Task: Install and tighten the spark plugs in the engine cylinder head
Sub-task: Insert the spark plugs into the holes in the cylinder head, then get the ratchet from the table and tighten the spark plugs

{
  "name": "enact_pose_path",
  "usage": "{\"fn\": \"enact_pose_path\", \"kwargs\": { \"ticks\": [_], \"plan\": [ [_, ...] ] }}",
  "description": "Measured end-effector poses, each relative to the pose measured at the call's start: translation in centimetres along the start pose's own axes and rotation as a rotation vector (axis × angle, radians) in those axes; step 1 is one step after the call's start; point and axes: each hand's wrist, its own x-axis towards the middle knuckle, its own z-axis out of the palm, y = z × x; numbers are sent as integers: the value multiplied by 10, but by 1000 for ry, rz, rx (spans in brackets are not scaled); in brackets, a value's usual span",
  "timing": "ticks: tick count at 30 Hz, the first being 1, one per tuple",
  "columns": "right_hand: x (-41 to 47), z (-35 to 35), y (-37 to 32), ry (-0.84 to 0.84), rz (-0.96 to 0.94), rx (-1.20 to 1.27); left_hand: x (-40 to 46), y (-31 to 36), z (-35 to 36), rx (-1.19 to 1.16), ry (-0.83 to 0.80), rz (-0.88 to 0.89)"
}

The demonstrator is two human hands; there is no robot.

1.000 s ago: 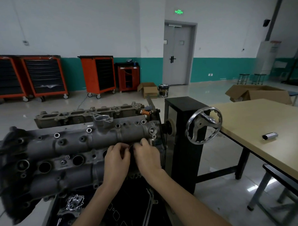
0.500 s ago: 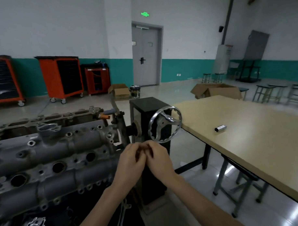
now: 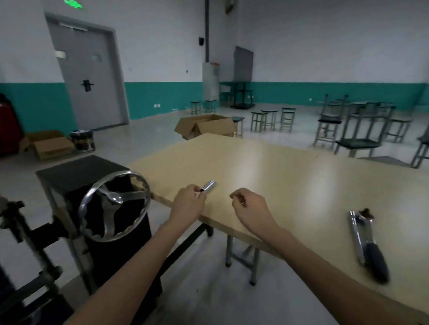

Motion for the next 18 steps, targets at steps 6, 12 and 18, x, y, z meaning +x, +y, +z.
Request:
{"fn": "enact_pose_path", "kwargs": {
  "ticks": [6, 12, 18],
  "plan": [
    [0, -66, 55, 83, 184, -207, 61, 2, 40, 257, -80, 26],
    [-17, -114, 90, 200, 395, -685, 75, 3, 60, 466, -43, 69],
    [-29, -151, 120, 75, 885, -840, 52, 57, 77, 425, -293, 10]
  ]
}}
